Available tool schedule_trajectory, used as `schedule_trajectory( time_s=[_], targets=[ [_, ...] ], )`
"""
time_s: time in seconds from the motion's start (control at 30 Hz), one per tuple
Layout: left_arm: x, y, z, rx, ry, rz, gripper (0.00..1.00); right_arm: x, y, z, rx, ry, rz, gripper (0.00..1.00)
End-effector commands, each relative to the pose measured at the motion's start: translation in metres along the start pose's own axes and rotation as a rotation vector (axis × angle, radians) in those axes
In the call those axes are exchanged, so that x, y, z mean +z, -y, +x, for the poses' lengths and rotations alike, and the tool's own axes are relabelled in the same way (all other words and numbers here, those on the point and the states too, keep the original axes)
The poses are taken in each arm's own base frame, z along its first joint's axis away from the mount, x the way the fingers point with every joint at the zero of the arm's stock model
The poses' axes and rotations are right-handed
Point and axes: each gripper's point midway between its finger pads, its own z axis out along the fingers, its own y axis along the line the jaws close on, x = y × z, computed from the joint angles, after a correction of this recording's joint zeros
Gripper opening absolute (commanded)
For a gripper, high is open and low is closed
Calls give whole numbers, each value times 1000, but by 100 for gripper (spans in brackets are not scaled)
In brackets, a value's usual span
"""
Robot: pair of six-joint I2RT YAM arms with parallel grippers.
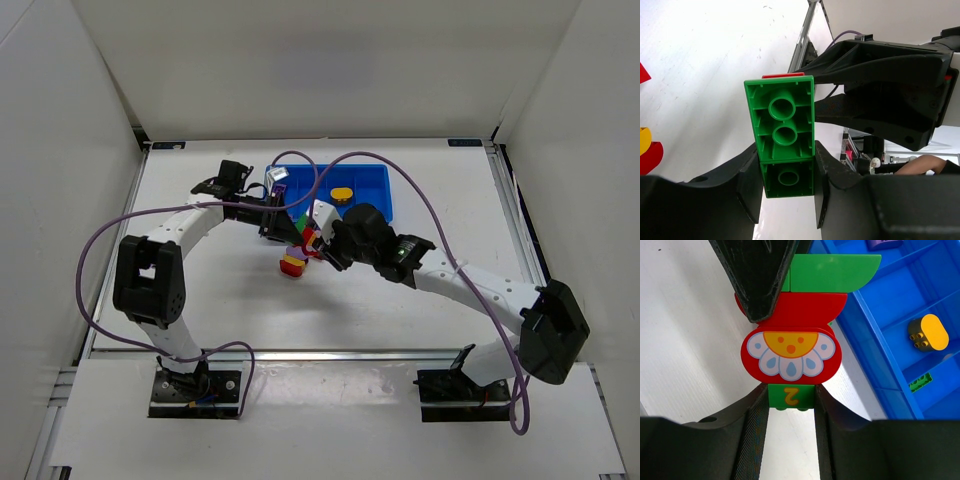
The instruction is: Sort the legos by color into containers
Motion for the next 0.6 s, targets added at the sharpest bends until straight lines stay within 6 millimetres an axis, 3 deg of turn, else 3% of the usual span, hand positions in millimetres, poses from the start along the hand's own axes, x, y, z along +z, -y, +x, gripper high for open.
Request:
schedule_trajectory(
  time_s=[0.0, 0.27, 0.57],
  targets=[
    [-2, 30, -6, 90, 3, 80, 23, -4, 9, -38, -13, 115, 29, 0],
    [-32, 23, -18, 75, 88, 45, 17, -21, 2, -5, -21, 41, 14, 0],
    [-45, 27, -29, 91, 126, 34, 15, -31, -3, 28, -14, -30, 5, 0]
  ],
)
